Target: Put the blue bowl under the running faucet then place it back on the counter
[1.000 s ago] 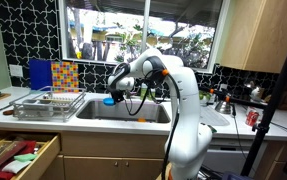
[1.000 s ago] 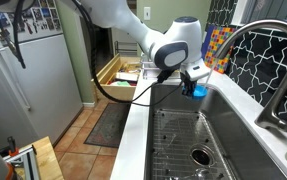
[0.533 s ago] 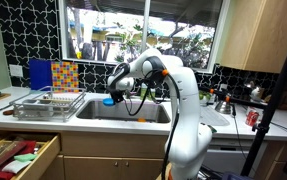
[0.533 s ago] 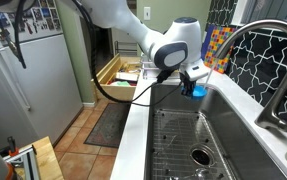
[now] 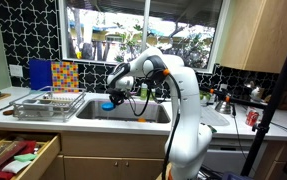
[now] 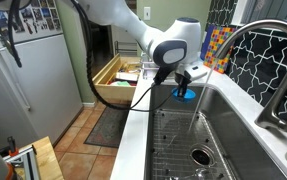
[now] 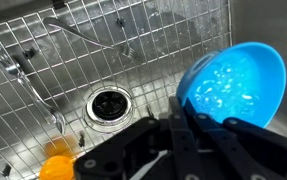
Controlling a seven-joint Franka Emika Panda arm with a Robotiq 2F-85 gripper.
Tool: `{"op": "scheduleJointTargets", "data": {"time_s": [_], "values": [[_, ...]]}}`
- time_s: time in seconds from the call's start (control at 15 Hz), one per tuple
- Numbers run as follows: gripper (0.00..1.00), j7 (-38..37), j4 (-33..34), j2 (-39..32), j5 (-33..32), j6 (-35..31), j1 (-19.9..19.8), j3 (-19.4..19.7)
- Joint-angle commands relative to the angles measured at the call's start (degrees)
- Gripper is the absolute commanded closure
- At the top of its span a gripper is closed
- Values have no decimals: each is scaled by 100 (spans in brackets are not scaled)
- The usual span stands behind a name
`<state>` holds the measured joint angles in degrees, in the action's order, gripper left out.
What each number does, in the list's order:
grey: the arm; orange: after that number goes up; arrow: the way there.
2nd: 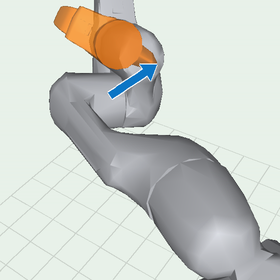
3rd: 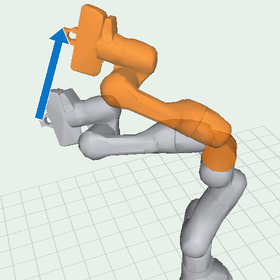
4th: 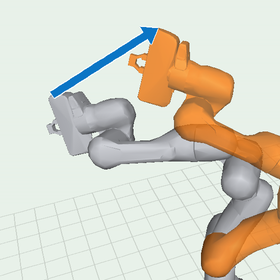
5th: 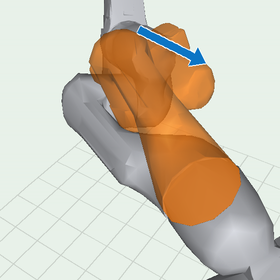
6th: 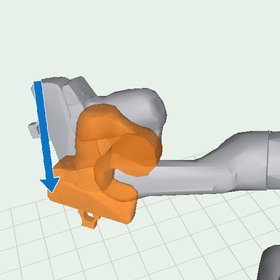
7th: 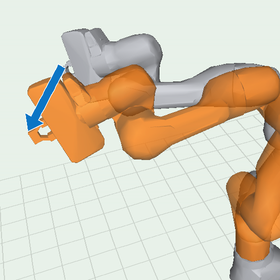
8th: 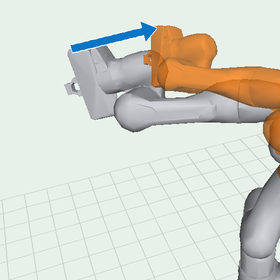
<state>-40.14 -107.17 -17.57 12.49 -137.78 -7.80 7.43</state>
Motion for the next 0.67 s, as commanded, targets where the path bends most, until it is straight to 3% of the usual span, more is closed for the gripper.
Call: {"op": "scheduleJointTargets", "data": {"time_s": [0.0, 0.6], "values": [[99, 1306, -249, 351, 366, 471, -134, -146], [99, 4172, -858, 1076, 632, 1469, -101, -273]]}}
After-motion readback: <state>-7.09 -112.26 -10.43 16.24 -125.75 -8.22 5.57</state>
